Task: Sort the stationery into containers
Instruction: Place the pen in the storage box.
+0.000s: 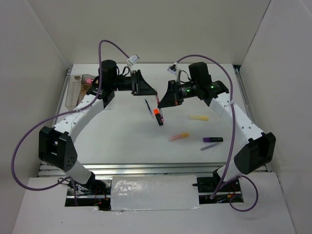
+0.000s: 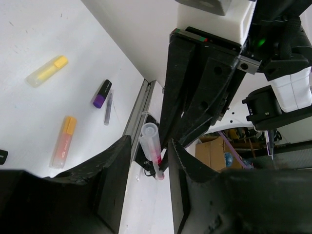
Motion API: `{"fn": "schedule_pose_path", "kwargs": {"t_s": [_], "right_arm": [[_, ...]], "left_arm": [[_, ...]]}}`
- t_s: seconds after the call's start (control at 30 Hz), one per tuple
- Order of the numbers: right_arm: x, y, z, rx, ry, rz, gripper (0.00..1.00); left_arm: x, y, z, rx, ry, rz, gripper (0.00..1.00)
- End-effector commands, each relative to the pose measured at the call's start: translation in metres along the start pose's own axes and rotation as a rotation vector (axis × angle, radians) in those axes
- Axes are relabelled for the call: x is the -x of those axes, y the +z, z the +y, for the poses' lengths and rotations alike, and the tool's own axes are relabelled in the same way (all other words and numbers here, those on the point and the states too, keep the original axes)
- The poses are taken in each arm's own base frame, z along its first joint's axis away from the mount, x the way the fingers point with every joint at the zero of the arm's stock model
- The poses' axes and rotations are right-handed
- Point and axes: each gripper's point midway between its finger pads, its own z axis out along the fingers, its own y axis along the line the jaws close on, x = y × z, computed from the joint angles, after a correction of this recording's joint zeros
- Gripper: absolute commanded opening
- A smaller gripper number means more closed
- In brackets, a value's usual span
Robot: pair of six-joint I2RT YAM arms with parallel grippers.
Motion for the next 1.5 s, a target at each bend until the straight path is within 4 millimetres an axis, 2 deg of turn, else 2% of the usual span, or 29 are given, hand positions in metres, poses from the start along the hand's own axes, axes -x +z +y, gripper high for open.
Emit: {"fn": "schedule_pose_path", "kwargs": {"t_s": [0.0, 0.07, 0.2, 0.3, 0.4, 0.43, 0.47, 0.5, 0.53, 0.57, 0.6, 0.63, 0.7, 0.73, 0.8, 0.83, 0.87, 0.9, 0.93, 0.97, 1.0, 1.03, 1.07, 1.1, 1.13, 1.2, 1.3, 1.4, 1.47], "right_arm": [[0.015, -0.004, 0.020, 0.046, -0.073, -0.036, 0.03], [0.015, -0.005, 0.021, 0.043, -0.074, -0.039, 0.03], [0.014, -0.003, 0.018, 0.044, -0.065, -0.033, 0.03], [0.014, -0.002, 0.017, 0.047, -0.060, -0.030, 0.09], [0.013, -0.001, 0.017, 0.052, -0.053, -0.025, 0.27], [0.013, -0.001, 0.017, 0.052, -0.053, -0.024, 0.44], [0.013, -0.003, 0.017, 0.043, -0.054, -0.027, 0.53], [0.012, -0.005, 0.013, 0.029, -0.055, -0.028, 0.59], [0.011, -0.008, 0.011, 0.017, -0.057, -0.032, 0.69], [0.013, -0.012, 0.009, -0.007, -0.065, -0.047, 0.74], [0.013, -0.019, 0.001, -0.039, -0.053, -0.059, 0.77], [0.012, -0.023, -0.005, -0.062, -0.058, -0.062, 0.86], [0.009, -0.032, -0.017, -0.118, -0.055, -0.076, 0.92], [0.007, -0.038, -0.025, -0.148, -0.054, -0.084, 0.97], [0.000, -0.043, -0.039, -0.203, -0.037, -0.086, 0.98], [-0.001, -0.048, -0.042, -0.225, -0.039, -0.095, 0.98], [-0.004, -0.050, -0.045, -0.238, -0.040, -0.096, 0.98], [-0.007, -0.052, -0.050, -0.263, -0.035, -0.097, 0.98], [-0.008, -0.055, -0.050, -0.273, -0.043, -0.104, 0.98], [-0.009, -0.057, -0.053, -0.287, -0.038, -0.109, 0.98], [-0.011, -0.058, -0.058, -0.307, -0.034, -0.107, 0.98], [-0.012, -0.059, -0.058, -0.313, -0.036, -0.109, 0.98], [-0.013, -0.059, -0.060, -0.314, -0.027, -0.109, 0.98], [-0.015, -0.059, -0.063, -0.321, -0.019, -0.107, 0.98], [-0.016, -0.058, -0.064, -0.320, -0.017, -0.109, 0.98], [-0.019, -0.057, -0.067, -0.322, -0.008, -0.108, 0.98], [-0.019, -0.058, -0.071, -0.341, -0.009, -0.111, 0.98], [-0.020, -0.060, -0.074, -0.357, -0.008, -0.113, 0.98], [-0.023, -0.059, -0.076, -0.359, -0.002, -0.108, 0.98]], "left_arm": [[-0.001, 0.002, 0.003, -0.014, 0.014, -0.001, 0.51], [-0.002, 0.002, 0.004, -0.008, 0.007, 0.001, 0.51], [-0.004, 0.002, 0.004, -0.018, 0.002, 0.004, 0.21], [-0.004, 0.001, 0.000, -0.034, 0.004, 0.007, 0.13], [-0.005, 0.000, 0.000, -0.027, 0.005, 0.014, 0.12], [-0.005, -0.001, 0.002, -0.017, 0.039, 0.016, 0.12], [0.000, -0.005, 0.004, 0.002, 0.058, 0.010, 0.12], [-0.005, -0.010, 0.013, 0.059, 0.022, 0.024, 0.12], [0.000, -0.020, 0.024, 0.104, 0.076, 0.014, 0.11], [0.010, -0.028, 0.027, 0.146, 0.107, -0.001, 0.11], [0.004, -0.038, 0.039, 0.214, 0.063, 0.017, 0.10], [0.016, -0.059, 0.063, 0.314, 0.101, -0.019, 0.09], [0.026, -0.084, 0.085, 0.439, 0.100, -0.034, 0.00], [0.030, -0.112, 0.110, 0.555, 0.081, -0.044, 0.00], [0.035, -0.143, 0.132, 0.649, 0.058, -0.064, 0.00], [0.044, -0.177, 0.151, 0.745, 0.051, -0.091, 0.00], [0.049, -0.194, 0.158, 0.803, 0.056, -0.101, 0.00], [0.051, -0.210, 0.176, 0.864, 0.072, -0.070, 0.00], [0.064, -0.236, 0.176, 0.939, 0.079, -0.082, 0.00], [0.067, -0.257, 0.187, 1.026, 0.073, -0.071, 0.00], [0.066, -0.272, 0.209, 1.073, 0.084, -0.014, 0.00], [0.079, -0.301, 0.208, 1.152, 0.083, -0.032, 0.00], [0.084, -0.314, 0.213, 1.176, 0.079, -0.032, 0.00], [0.083, -0.334, 0.230, 1.209, 0.056, -0.019, 0.00], [0.101, -0.346, 0.225, 1.244, 0.101, -0.045, 0.00], [0.105, -0.374, 0.240, 1.324, 0.095, -0.043, 0.00], [0.120, -0.401, 0.246, 1.410, 0.147, -0.073, 0.00], [0.123, -0.418, 0.258, 1.471, 0.185, -0.085, 0.00], [0.125, -0.421, 0.269, 1.485, 0.194, -0.071, 0.00]]}}
